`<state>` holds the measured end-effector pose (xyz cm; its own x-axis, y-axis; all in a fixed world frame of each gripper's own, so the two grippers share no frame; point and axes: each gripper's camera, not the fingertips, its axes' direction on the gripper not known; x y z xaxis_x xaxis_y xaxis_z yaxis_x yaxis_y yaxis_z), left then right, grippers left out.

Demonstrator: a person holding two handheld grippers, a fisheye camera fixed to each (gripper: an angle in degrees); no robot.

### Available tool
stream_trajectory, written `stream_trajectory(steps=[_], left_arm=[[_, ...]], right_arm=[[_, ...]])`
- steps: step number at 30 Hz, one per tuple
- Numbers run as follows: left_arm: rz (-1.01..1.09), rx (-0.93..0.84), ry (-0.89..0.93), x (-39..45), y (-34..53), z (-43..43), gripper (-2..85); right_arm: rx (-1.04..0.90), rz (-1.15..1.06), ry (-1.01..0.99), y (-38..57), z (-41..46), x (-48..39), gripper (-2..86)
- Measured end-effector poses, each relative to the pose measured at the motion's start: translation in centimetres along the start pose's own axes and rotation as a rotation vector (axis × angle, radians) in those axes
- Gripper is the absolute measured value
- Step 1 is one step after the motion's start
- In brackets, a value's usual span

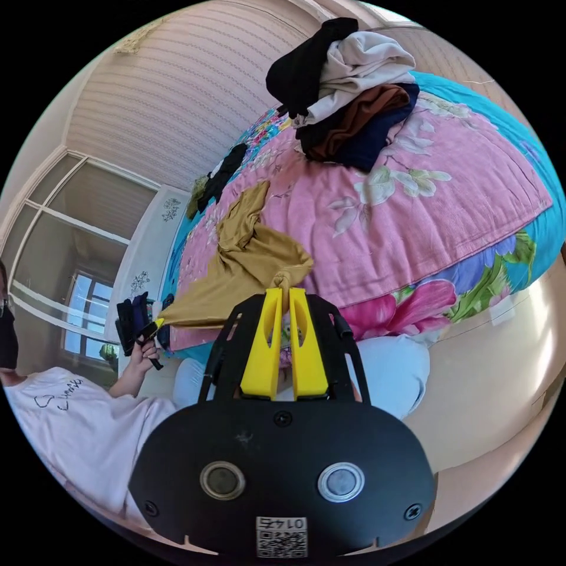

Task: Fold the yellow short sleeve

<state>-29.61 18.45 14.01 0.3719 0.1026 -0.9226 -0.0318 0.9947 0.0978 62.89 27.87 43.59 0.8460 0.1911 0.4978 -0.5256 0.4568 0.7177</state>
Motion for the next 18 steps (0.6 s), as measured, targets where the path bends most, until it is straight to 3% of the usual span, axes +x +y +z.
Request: stream_trajectory(steps=[4, 7, 14, 18], left_arm=[[-0.027, 0.221, 0.114, 3.2, 5.3, -9.2, -1.0], [-0.014, 0.421, 0.152, 5.6, 6.9, -16.1, -1.0], [0.374, 0.769, 0.370, 15.3, 5.8, -33.5, -1.0], [0.436, 0.791, 0.211, 20.7, 3.1, -42.4, -1.0]], right_arm=[[-0.030, -0.075, -0.195, 1.2, -1.4, -2.1, 0.9], [0.091, -0.257, -0.398, 1.4, -5.0, -5.4, 0.9], [0.356, -0.754, -0.690, 1.3, -18.1, -17.2, 0.8], [0.394, -0.925, -0.636, 0.1, -23.7, -24.6, 0.7]])
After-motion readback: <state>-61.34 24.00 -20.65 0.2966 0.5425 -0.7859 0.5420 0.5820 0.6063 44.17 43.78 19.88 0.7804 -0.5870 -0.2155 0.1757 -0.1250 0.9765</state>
